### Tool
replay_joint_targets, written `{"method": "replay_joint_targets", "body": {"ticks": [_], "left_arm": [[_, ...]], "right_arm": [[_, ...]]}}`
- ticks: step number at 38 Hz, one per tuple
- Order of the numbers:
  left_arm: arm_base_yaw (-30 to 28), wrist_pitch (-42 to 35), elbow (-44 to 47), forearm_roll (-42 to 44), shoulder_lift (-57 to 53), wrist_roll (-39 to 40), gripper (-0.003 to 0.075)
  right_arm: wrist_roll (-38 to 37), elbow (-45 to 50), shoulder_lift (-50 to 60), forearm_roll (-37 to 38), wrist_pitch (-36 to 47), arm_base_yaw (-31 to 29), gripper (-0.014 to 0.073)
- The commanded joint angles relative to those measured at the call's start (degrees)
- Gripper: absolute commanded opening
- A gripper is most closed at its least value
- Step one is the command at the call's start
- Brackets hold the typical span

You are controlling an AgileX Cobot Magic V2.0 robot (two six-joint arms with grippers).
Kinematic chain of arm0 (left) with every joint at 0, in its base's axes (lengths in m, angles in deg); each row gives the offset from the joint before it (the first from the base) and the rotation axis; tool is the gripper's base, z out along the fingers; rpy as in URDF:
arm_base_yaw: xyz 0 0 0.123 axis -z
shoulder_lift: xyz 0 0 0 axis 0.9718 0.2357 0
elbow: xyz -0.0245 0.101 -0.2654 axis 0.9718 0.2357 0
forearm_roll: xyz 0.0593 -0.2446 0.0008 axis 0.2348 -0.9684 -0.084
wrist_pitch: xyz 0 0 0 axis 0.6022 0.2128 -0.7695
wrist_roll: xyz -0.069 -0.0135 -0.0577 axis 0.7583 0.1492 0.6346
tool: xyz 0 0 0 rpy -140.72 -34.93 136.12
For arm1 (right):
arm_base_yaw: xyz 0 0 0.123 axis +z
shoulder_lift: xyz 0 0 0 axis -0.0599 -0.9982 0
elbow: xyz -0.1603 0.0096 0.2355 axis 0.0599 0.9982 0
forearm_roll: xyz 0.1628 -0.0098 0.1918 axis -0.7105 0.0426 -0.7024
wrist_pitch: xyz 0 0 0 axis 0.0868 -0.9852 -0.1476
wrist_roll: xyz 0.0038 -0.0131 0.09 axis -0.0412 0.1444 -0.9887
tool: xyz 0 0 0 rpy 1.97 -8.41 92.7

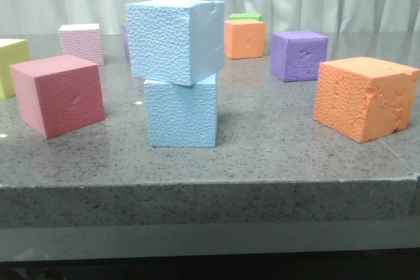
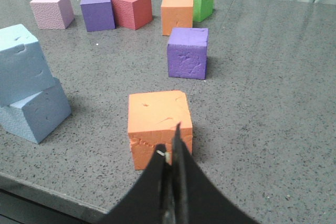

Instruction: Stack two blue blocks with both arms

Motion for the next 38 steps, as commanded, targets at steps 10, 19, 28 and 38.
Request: {"method": "replay_joint_targets", "body": {"ticks": [10,19,28,38], "left_arm": [[0.52,-20.41,18.07,0.24,-25.17,0.3,-0.002],[0.52,-19.98,20.73,0.24,-33.64,0.3,-0.002],[0.52,-19.98,20.98,0.34,-33.64,0.3,-0.002],[0.52,-19.88,21.76,0.62,-33.64,0.3,-0.002]], "right_arm": [[0.06,-1.53,-0.4,-1.01,4.22,-0.48,-0.0057],[0.06,-1.53,-0.4,-1.01,4.22,-0.48,-0.0057],[0.06,-1.53,-0.4,-1.01,4.22,-0.48,-0.0057],[0.06,-1.53,-0.4,-1.01,4.22,-0.48,-0.0057]]}}
